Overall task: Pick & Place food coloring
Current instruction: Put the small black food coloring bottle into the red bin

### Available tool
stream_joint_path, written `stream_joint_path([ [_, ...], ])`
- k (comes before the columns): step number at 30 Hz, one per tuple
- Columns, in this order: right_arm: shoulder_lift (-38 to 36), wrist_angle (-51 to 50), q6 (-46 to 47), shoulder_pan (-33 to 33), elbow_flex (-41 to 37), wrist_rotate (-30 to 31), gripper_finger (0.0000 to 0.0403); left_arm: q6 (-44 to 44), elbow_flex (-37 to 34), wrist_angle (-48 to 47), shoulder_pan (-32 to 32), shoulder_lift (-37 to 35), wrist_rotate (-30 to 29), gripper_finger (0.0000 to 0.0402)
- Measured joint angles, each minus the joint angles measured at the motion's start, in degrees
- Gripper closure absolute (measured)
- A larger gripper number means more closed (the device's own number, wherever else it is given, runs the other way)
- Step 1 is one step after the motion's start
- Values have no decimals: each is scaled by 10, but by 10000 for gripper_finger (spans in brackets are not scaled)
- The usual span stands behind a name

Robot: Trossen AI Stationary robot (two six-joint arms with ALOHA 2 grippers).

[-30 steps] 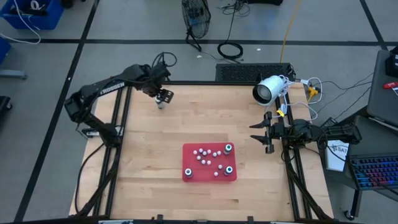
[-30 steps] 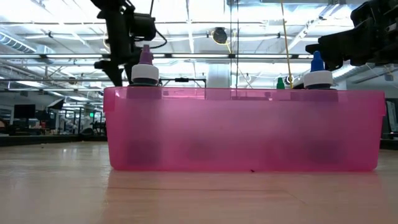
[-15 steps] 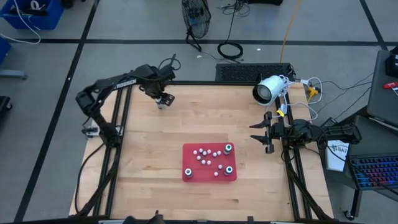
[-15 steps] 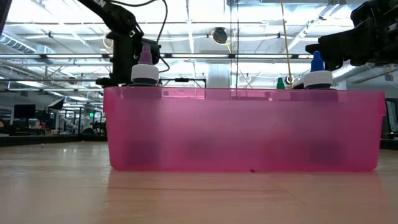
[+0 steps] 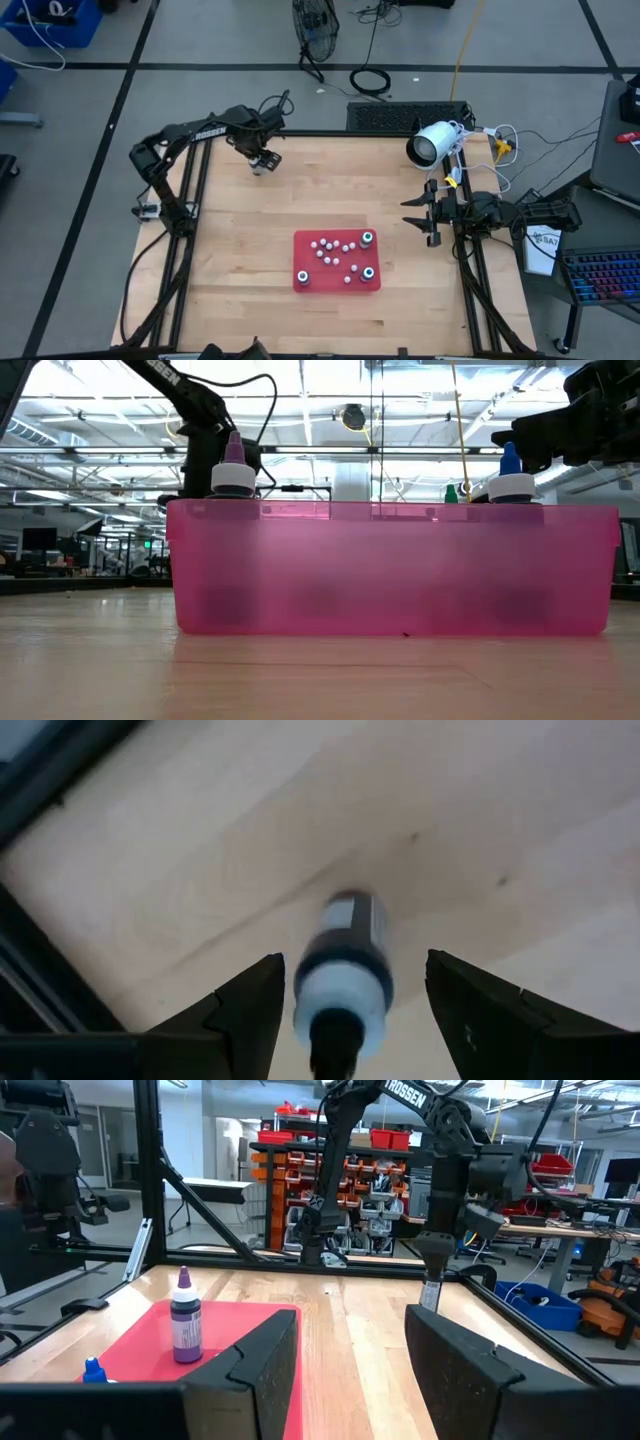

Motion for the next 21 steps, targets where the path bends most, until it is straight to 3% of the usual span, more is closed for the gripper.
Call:
stream_joint_path([
  [8,0,0,0,0,0,0,229,-4,-3,-3,-1,-2,9,160],
  [21,0,0,0,0,0,0,228,2,-76,42,1,-2,9,160],
])
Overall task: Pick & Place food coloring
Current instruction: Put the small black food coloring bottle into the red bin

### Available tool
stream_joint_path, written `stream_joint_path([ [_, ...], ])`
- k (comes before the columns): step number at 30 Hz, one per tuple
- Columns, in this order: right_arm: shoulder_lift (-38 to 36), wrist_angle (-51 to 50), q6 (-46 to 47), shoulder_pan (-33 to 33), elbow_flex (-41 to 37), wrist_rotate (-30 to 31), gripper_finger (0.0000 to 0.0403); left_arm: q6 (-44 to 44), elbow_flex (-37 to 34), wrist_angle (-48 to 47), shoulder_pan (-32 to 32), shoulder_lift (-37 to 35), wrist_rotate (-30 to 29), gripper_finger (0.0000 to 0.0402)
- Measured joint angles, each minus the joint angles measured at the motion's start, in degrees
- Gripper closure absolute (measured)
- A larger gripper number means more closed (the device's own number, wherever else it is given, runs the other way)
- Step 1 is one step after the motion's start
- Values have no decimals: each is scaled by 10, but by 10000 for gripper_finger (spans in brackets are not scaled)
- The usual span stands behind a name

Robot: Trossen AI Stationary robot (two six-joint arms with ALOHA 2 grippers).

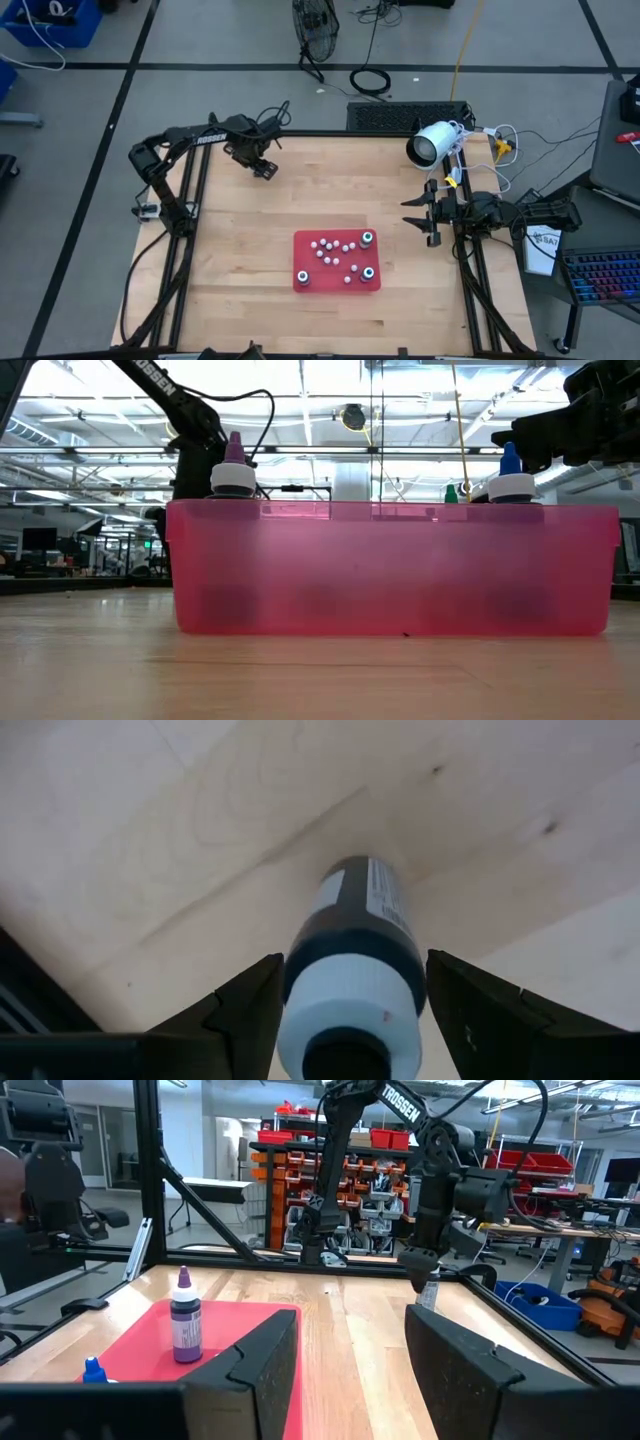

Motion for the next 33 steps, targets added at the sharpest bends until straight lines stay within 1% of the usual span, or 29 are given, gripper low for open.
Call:
stream_joint_path([
  [9,0,0,0,0,0,0,225,14,0,11,0,0,-13,160],
  [18,0,0,0,0,0,0,225,14,0,29,0,0,-14,164],
  [21,0,0,0,0,0,0,226,14,0,29,-2,0,-20,192],
  [25,0,0,0,0,0,0,229,14,1,29,-5,-1,-26,259],
  [29,0,0,0,0,0,0,228,11,2,26,-16,-1,-29,260],
  [31,0,0,0,0,0,0,226,13,11,13,-35,-6,-23,260],
  [33,0,0,0,0,0,0,225,13,35,-10,-67,-15,-13,260],
])
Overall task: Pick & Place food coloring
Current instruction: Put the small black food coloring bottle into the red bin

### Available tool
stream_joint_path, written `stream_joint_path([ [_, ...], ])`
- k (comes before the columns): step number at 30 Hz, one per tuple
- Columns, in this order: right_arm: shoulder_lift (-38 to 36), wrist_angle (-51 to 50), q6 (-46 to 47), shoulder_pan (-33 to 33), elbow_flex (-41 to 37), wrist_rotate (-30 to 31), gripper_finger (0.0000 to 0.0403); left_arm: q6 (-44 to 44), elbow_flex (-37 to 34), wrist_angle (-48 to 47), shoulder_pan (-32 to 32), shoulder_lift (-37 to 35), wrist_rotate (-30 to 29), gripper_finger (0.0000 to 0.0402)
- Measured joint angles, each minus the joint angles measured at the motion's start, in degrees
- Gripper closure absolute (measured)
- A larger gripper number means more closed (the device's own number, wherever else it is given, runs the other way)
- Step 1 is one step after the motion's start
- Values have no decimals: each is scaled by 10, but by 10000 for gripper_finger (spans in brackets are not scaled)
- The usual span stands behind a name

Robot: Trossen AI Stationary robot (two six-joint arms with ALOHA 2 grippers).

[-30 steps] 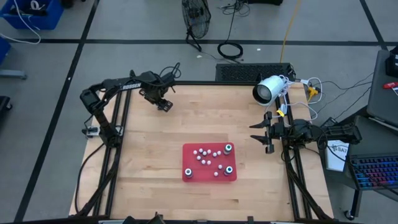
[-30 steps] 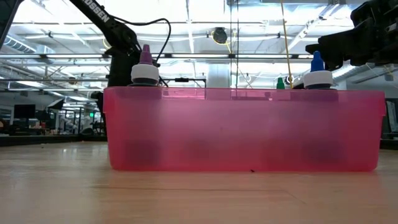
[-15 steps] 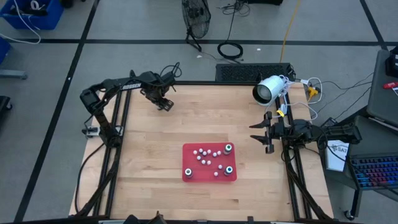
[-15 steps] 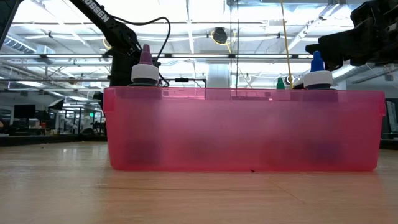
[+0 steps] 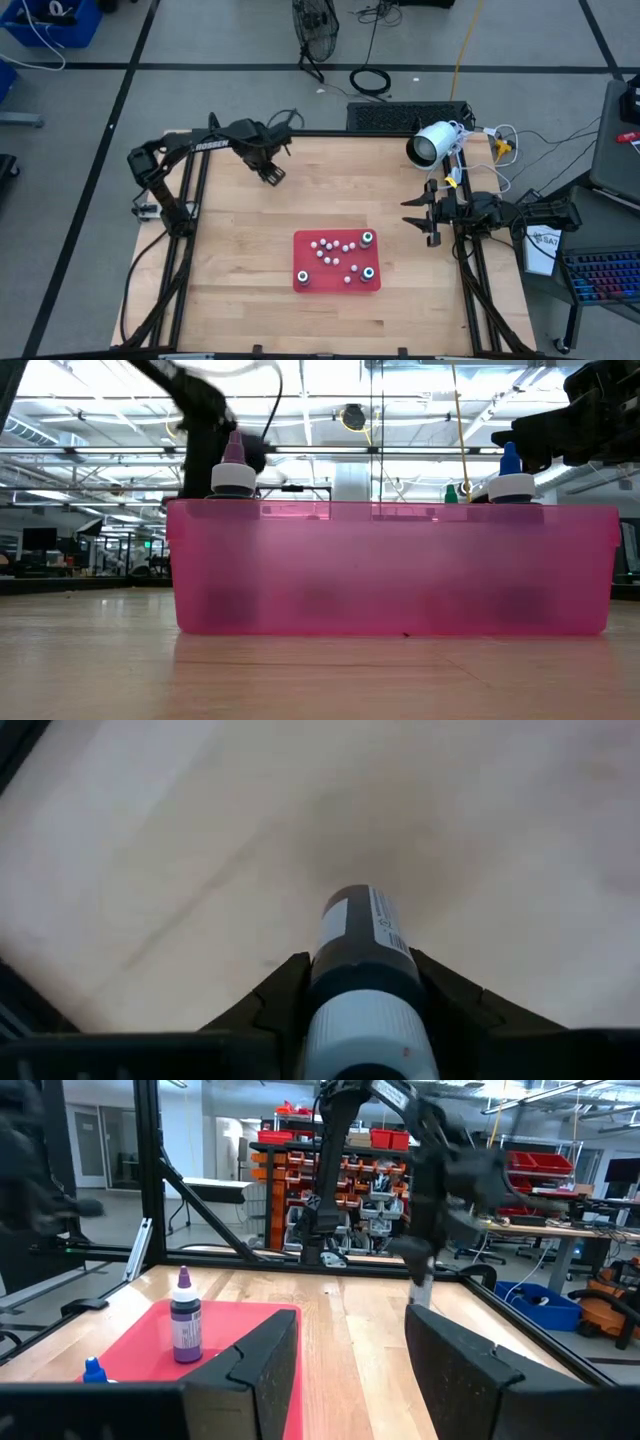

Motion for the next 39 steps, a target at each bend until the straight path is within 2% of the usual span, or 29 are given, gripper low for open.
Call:
stream_joint_path([
  [5,0,0,0,0,0,0,227,-18,99,-123,-116,-17,13,260],
  [9,0,0,0,0,0,0,225,-87,204,-211,-238,-11,-9,260],
  [14,0,0,0,0,0,0,227,-150,274,-152,-369,-2,-22,260],
  [17,0,0,0,0,0,0,229,-176,283,-134,-414,13,-36,260],
  [21,0,0,0,0,0,0,227,-188,287,-127,-434,59,-39,260],
  [28,0,1,0,0,0,0,226,-146,286,-111,-427,139,7,260],
  [39,0,0,0,0,0,0,227,-126,286,-82,-424,155,30,260],
])
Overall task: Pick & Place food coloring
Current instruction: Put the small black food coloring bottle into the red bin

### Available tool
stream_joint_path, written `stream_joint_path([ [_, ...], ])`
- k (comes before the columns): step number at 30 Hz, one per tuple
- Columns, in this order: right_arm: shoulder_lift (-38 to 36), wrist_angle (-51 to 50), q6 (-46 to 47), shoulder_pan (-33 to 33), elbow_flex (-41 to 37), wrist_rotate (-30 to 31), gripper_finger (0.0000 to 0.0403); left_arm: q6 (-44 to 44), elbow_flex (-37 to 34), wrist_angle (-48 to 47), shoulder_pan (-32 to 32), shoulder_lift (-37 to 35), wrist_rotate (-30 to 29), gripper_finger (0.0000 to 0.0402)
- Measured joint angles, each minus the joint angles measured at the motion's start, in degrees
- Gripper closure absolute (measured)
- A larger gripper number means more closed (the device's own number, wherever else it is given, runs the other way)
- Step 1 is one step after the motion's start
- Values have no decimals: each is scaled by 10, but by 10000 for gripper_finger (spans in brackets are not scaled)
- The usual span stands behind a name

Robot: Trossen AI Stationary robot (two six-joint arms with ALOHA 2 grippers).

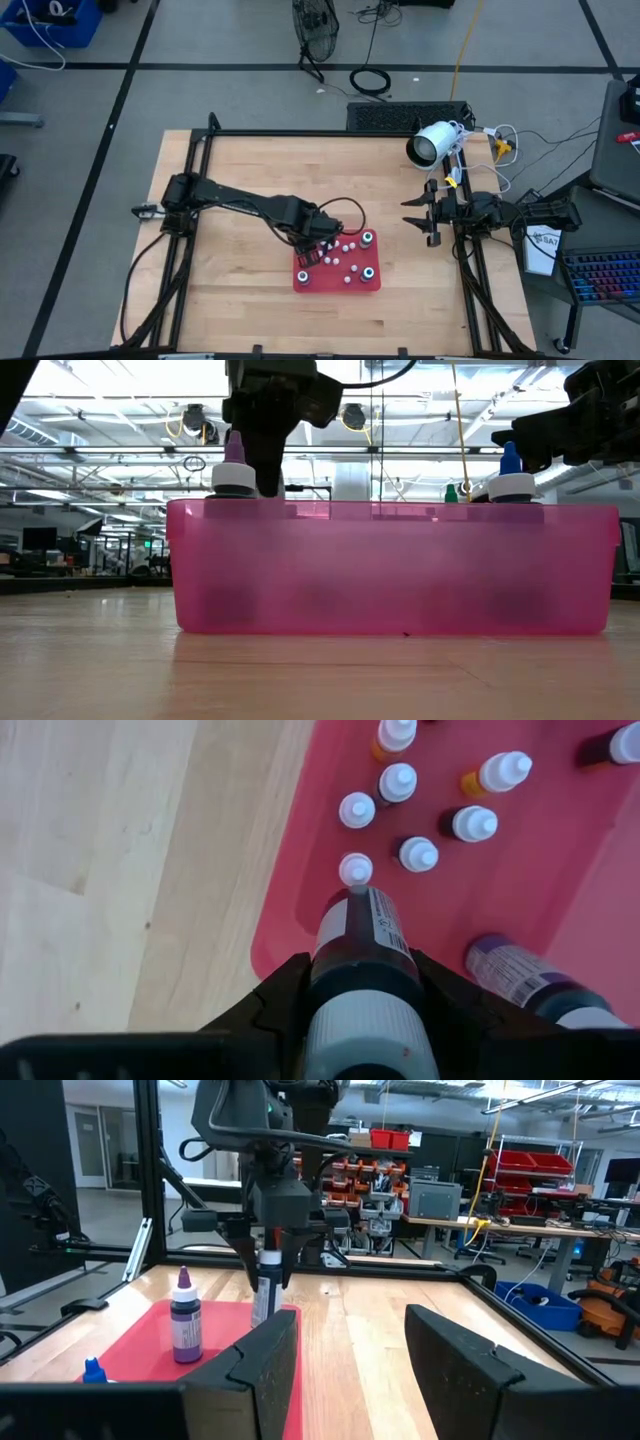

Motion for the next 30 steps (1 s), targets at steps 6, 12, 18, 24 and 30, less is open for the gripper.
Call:
stream_joint_path([
  [6,0,0,0,0,0,0,228,0,0,-5,0,0,-3,260],
  [12,0,0,0,0,0,0,225,-9,-5,-13,0,0,-14,260],
  [18,0,0,0,0,0,0,226,-7,-34,5,2,0,-9,260],
  [24,0,0,0,0,0,0,226,-6,-60,24,10,0,-3,260],
  [30,0,0,0,0,0,0,229,-3,-94,63,21,0,11,260],
])
